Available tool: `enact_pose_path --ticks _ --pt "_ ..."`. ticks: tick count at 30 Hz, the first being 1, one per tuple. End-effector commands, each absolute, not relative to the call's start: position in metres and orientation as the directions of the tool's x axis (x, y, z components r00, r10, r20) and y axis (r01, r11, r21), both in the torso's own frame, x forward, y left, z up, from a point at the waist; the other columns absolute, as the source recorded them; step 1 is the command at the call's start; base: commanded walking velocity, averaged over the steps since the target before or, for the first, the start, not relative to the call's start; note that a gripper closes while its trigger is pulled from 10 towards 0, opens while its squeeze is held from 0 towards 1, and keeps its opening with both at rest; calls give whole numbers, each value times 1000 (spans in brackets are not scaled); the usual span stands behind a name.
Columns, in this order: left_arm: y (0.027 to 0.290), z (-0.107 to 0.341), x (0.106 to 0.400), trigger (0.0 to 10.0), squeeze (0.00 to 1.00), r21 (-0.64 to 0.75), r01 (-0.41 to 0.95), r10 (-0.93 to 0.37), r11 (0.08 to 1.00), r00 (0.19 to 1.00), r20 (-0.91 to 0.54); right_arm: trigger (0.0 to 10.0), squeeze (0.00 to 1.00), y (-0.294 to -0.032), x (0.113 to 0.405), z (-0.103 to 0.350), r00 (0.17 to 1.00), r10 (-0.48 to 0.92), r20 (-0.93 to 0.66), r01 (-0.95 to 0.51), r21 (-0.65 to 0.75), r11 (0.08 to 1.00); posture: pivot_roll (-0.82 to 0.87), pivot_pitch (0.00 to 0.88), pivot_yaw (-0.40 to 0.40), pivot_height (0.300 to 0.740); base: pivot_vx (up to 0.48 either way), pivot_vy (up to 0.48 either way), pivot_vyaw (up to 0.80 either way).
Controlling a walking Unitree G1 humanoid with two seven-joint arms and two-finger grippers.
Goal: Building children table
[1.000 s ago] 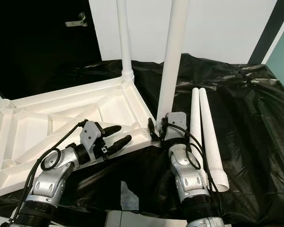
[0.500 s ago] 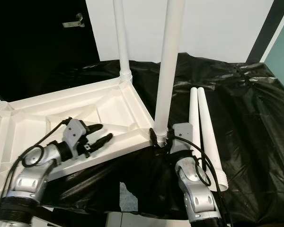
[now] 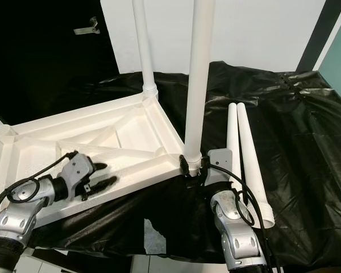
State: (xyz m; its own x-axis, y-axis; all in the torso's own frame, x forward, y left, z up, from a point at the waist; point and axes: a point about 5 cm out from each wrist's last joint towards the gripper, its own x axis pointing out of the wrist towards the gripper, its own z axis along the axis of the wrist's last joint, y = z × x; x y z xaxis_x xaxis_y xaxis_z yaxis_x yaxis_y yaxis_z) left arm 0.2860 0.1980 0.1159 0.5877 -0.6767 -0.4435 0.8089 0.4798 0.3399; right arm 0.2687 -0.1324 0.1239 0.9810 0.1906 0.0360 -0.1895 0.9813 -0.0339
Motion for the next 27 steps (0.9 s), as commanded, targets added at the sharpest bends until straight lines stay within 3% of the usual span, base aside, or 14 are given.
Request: enact_pose_path --ticks 1,10,11,17,27 --pt "205 105 283 10000 0 316 834 -643 452 550 -533 10000 0 -132 269 122 983 183 16 -183 -35 983 -27 0 49 740 0 0 0" --pt "222 92 298 10000 0 363 756 -461 545 632 -623 10000 0 -130 272 124 983 183 20 -182 -33 983 -29 0 53 740 0 0 0" --pt "225 91 302 0 0 364 715 -412 597 662 -627 10000 0 -129 272 125 984 179 21 -178 -39 983 -33 0 56 740 0 0 0" --pt "220 97 304 0 0 340 673 -401 657 694 -598 10000 0 -130 271 124 986 167 16 -166 -42 985 -36 0 59 740 0 0 0" --pt "192 97 296 0 0 278 691 -461 667 676 -574 10000 0 -129 274 124 988 154 11 -154 -40 987 -27 0 53 740 0 0 0"
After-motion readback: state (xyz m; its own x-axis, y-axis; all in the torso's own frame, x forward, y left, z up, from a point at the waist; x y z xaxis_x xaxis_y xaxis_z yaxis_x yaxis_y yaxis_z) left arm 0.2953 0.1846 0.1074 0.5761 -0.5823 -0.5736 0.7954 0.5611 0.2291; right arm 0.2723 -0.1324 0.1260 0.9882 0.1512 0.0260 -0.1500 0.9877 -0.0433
